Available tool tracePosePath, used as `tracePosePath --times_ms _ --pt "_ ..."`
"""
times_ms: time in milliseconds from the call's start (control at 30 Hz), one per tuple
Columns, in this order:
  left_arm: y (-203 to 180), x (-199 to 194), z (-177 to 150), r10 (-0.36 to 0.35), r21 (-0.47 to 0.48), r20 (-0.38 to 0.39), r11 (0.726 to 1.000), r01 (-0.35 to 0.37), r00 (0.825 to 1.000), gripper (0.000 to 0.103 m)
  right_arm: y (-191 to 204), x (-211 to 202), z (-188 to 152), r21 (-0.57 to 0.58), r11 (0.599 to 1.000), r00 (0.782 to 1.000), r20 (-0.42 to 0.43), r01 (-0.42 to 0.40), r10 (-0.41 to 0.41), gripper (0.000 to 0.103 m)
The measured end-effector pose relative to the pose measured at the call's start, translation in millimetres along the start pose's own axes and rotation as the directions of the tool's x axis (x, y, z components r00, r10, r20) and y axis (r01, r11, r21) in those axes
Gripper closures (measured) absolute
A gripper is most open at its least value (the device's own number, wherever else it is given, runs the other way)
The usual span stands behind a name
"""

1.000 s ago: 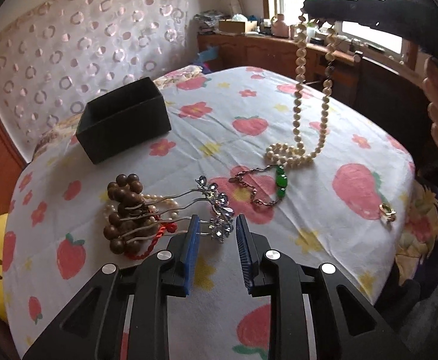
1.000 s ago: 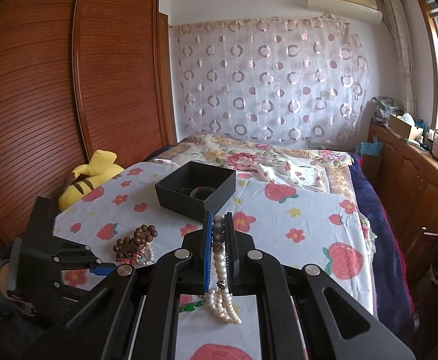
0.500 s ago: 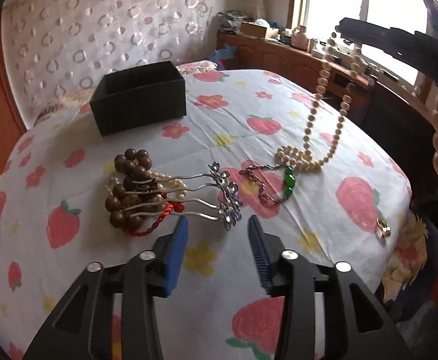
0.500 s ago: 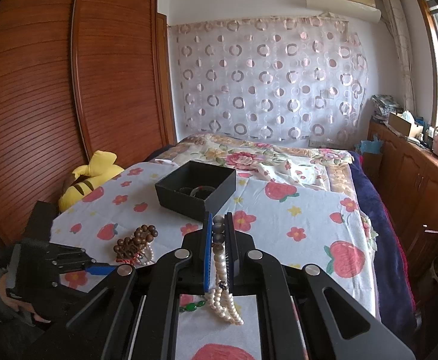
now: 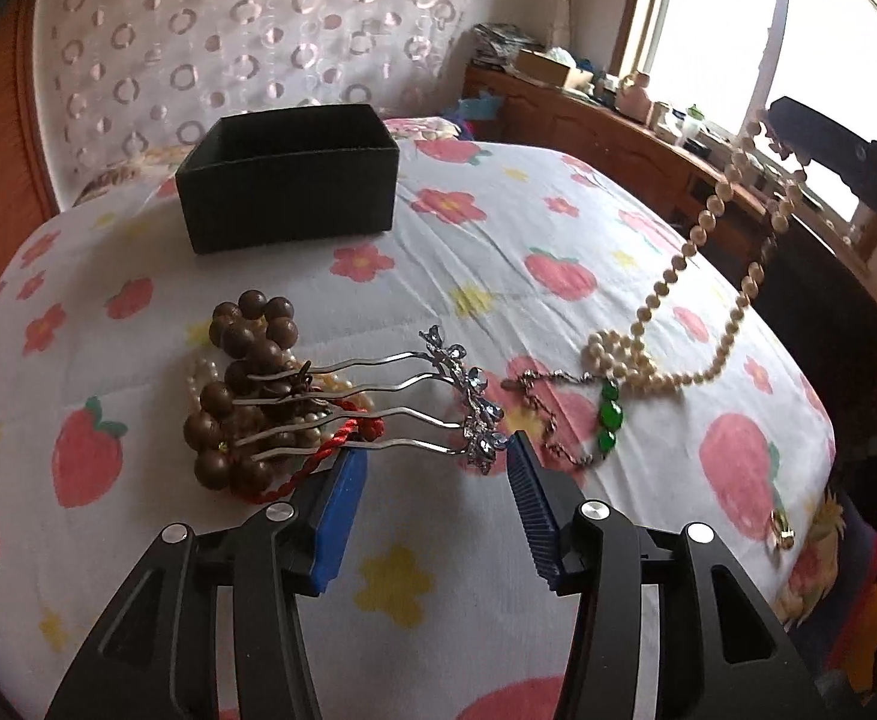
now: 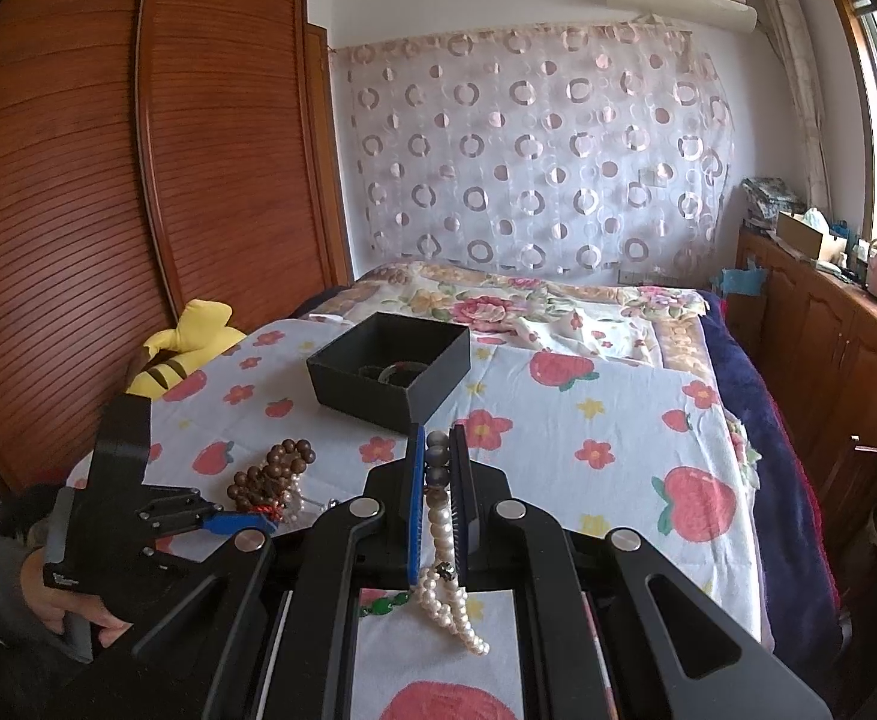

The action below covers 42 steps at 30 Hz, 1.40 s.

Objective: Organize jewelry
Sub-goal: 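Grasp the silver hair combs with the left tool while the right tool holds the necklace, then lower the pearl necklace into the black box with the right tool while the left tool lifts the combs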

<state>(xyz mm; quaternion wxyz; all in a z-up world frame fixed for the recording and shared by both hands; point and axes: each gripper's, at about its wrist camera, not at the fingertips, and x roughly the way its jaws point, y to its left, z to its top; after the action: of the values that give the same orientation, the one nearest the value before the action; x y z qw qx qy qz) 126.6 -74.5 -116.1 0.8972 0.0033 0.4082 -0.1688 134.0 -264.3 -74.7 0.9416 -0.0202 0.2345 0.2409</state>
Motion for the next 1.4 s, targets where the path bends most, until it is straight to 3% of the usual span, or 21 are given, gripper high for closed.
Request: tracePosePath --times_ms 67,200,500,800,1100,1333,1400 --pt "0.7 1.2 1.1 -0.009 -0.016 0.005 1.0 0.009 1.0 0.076 -0.8 0.5 -1.5 0.005 1.0 1.0 -0.003 -0.001 0.001 0.094" --pt "2.6 4.6 3.0 -0.027 -0.043 0.009 0.999 0.027 1.0 0.096 -5.0 -1.2 -2.7 0.015 1.0 1.0 -0.007 0.0 0.0 0.094" --pt "2.8 -8.7 0.4 -0.048 -0.028 0.038 0.998 0.049 0.998 0.096 -7.6 -1.8 -2.9 0.017 1.0 1.0 -0.008 0.0 0.001 0.094" --pt "0.6 -46.3 6.4 -0.062 0.016 0.109 0.998 0.06 0.992 0.096 -7.1 -2.9 1.9 0.008 1.0 1.0 0.01 -0.004 0.004 0.094" --pt "3.7 -80.2 44.9 -0.12 0.047 0.188 0.992 0.113 0.975 0.096 11.3 -14.4 59.3 -0.073 0.997 0.993 0.113 -0.037 0.046 0.094" --pt "29.6 -75.6 63.7 -0.189 -0.03 0.176 0.98 0.197 0.966 0.096 17.9 -4.4 99.2 -0.108 0.993 0.987 0.148 -0.049 0.064 0.094" --pt "36.7 -69.8 59.8 -0.185 -0.047 0.154 0.98 0.194 0.971 0.096 18.9 0.1 103.5 -0.114 0.992 0.988 0.143 -0.048 0.064 0.094"
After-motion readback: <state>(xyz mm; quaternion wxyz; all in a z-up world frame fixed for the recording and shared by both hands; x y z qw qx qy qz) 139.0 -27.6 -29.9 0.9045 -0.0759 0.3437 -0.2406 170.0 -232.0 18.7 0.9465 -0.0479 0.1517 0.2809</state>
